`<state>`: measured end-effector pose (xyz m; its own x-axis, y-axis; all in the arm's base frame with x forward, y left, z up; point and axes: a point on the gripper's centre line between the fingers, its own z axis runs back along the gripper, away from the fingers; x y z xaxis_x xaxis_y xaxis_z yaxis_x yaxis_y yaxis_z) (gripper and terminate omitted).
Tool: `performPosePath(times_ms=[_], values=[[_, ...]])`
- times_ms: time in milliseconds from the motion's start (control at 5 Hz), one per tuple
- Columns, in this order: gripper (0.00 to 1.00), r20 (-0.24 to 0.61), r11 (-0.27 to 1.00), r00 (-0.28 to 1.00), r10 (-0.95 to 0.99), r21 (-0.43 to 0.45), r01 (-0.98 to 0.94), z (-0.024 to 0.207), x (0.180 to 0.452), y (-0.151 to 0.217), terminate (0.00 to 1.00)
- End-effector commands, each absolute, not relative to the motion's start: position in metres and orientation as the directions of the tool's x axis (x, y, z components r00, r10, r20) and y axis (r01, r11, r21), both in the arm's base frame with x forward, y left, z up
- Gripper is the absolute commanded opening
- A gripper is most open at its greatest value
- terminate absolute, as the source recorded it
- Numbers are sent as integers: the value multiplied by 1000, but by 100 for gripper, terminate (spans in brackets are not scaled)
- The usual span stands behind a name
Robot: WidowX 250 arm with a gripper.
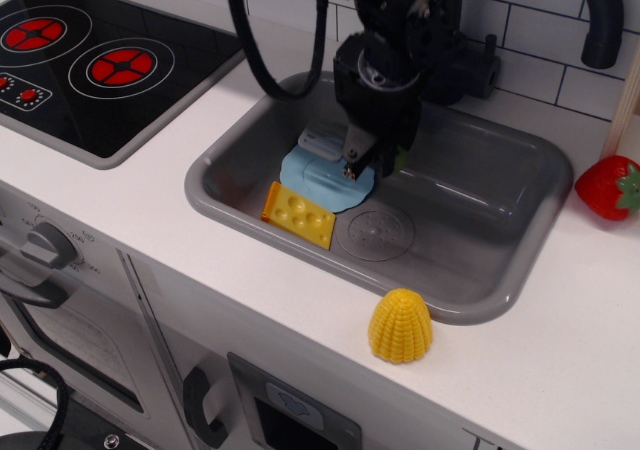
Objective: Take spatula off plate sink
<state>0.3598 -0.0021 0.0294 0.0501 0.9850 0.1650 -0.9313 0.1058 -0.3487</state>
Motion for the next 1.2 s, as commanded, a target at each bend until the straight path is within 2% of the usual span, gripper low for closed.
performPosePath(times_ms=[0, 400, 600, 1000], values=[[0, 149, 264, 222, 964, -388, -883, 56, 344, -22, 0], [0, 146, 647, 642, 753, -344, -680, 50, 306, -43, 0], [0, 125, 771, 777, 617, -295, -565, 46, 300, -51, 0], [0, 120, 858, 865, 488, -245, -451, 33, 303, -67, 0]])
